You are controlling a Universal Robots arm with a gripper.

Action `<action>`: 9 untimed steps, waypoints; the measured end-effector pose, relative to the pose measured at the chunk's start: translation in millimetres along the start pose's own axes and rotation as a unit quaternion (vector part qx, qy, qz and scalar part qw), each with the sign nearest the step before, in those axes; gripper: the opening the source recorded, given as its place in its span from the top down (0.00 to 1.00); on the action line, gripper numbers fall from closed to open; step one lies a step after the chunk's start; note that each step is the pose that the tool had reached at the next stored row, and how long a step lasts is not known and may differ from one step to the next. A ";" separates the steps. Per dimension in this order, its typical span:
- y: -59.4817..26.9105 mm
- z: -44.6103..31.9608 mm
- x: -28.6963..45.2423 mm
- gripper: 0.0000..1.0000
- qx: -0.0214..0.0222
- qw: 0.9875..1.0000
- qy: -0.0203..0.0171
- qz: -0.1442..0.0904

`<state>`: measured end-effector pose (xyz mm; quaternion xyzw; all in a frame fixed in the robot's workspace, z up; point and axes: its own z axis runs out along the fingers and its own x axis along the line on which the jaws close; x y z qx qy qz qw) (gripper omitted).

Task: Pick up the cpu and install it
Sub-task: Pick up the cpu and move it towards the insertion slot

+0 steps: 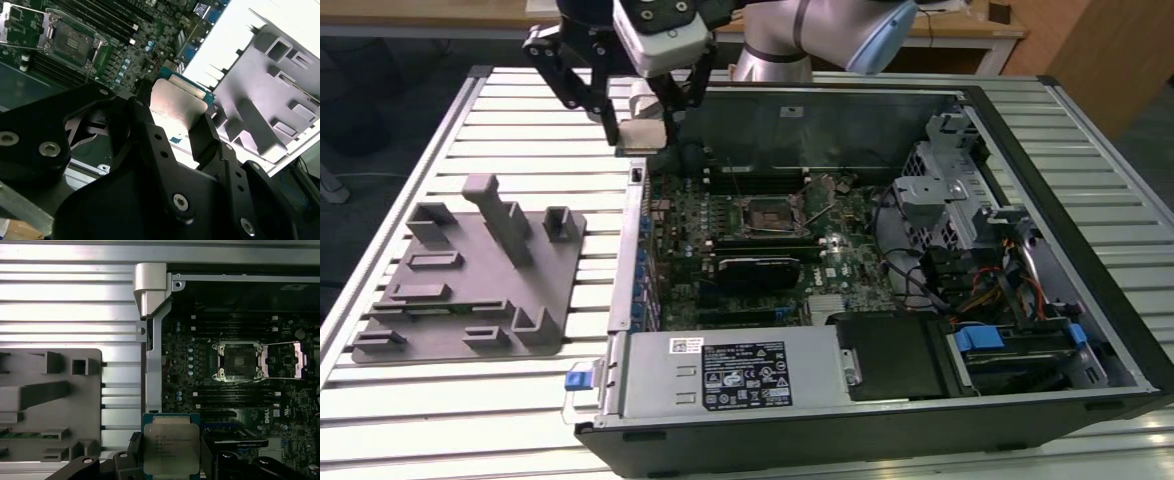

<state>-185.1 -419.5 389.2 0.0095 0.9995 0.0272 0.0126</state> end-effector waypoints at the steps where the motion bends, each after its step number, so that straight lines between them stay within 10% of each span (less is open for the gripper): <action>1: 0.0 0.0 -2.1 0.46 0.000 1.000 0.000 0.000; 9: 0.4 0.5 -18.8 0.46 0.000 1.000 0.000 0.000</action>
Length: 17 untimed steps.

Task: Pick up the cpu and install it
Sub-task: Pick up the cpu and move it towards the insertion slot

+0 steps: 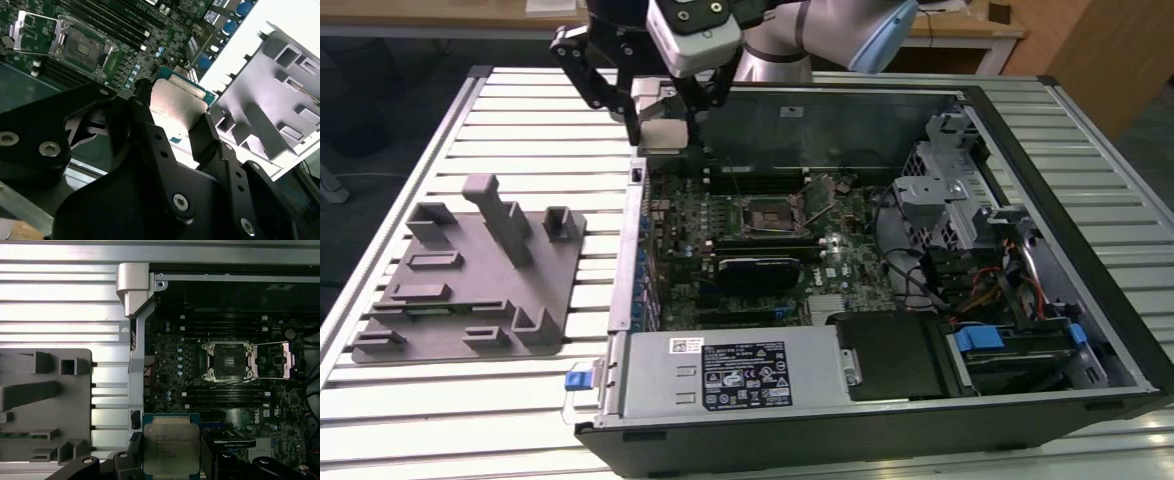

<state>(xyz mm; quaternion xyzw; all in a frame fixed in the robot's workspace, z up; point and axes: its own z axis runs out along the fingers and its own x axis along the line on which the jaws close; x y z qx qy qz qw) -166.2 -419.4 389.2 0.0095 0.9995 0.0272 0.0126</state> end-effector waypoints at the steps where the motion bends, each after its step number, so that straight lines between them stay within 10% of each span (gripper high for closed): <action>1: 0.0 0.1 -2.0 0.46 0.000 1.000 0.000 0.000; 17: 0.7 1.0 -40.2 0.46 0.000 1.000 0.000 0.000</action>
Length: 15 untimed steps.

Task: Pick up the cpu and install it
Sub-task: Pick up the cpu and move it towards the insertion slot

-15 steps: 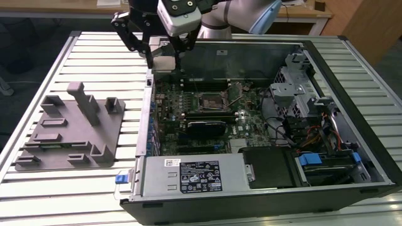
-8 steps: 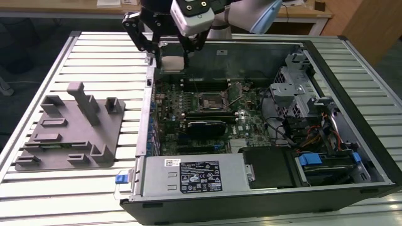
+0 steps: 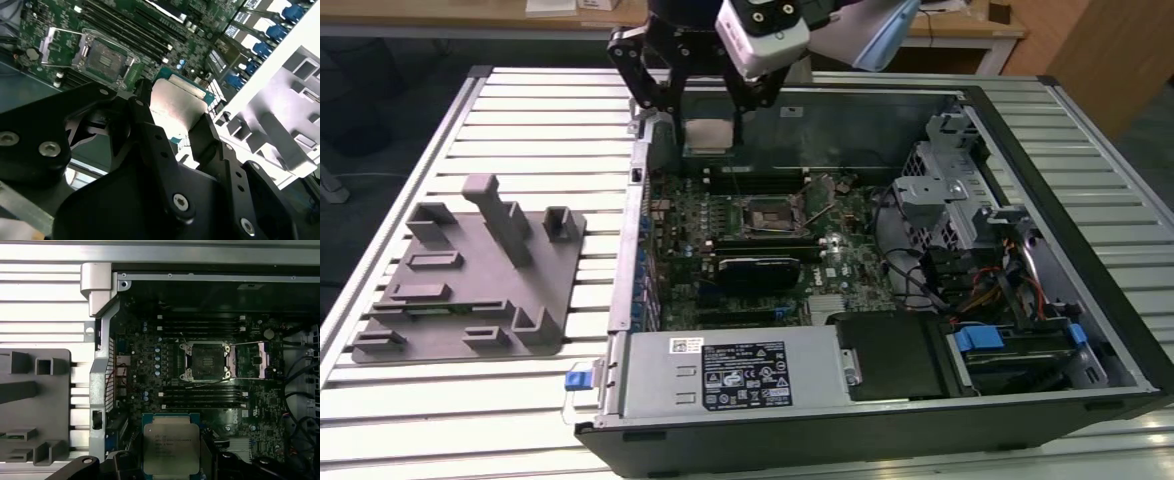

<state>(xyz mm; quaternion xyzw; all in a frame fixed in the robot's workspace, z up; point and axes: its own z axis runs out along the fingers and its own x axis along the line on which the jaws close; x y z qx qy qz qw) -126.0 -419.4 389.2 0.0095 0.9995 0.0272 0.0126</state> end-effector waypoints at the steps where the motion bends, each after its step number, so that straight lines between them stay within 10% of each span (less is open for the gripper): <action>1: 0.0 0.1 -2.7 0.46 0.000 1.000 0.000 0.000; 15: 0.6 12.1 -31.4 0.46 0.000 1.000 0.004 0.000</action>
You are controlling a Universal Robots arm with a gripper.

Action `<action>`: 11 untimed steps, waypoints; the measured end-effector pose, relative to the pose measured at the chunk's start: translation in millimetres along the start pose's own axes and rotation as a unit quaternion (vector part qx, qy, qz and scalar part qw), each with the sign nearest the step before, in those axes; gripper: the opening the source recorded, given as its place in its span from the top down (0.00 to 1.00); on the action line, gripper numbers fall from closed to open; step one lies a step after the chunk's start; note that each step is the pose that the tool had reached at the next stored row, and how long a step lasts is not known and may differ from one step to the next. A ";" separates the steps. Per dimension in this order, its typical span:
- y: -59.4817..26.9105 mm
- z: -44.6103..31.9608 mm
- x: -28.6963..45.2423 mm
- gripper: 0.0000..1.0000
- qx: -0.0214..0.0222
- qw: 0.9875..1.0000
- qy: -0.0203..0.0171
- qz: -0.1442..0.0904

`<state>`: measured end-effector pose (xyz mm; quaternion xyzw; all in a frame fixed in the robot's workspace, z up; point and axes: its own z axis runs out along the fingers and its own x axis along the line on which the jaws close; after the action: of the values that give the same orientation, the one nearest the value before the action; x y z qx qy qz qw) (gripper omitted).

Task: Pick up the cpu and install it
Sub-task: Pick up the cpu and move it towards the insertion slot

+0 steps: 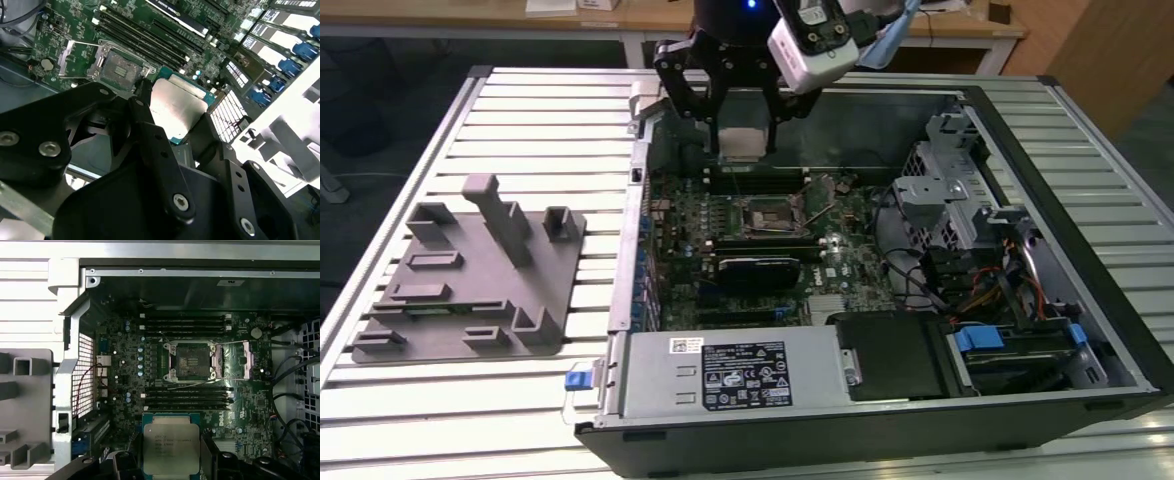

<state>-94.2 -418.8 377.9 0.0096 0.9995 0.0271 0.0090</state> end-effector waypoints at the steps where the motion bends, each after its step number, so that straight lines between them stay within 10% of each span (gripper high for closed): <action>1: 0.3 1.6 -1.0 0.46 0.000 1.000 0.000 0.000; 11: 6.5 18.1 -9.1 0.46 0.000 1.000 0.002 0.000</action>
<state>-84.7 -411.5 360.4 0.0097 0.9996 0.0271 0.0066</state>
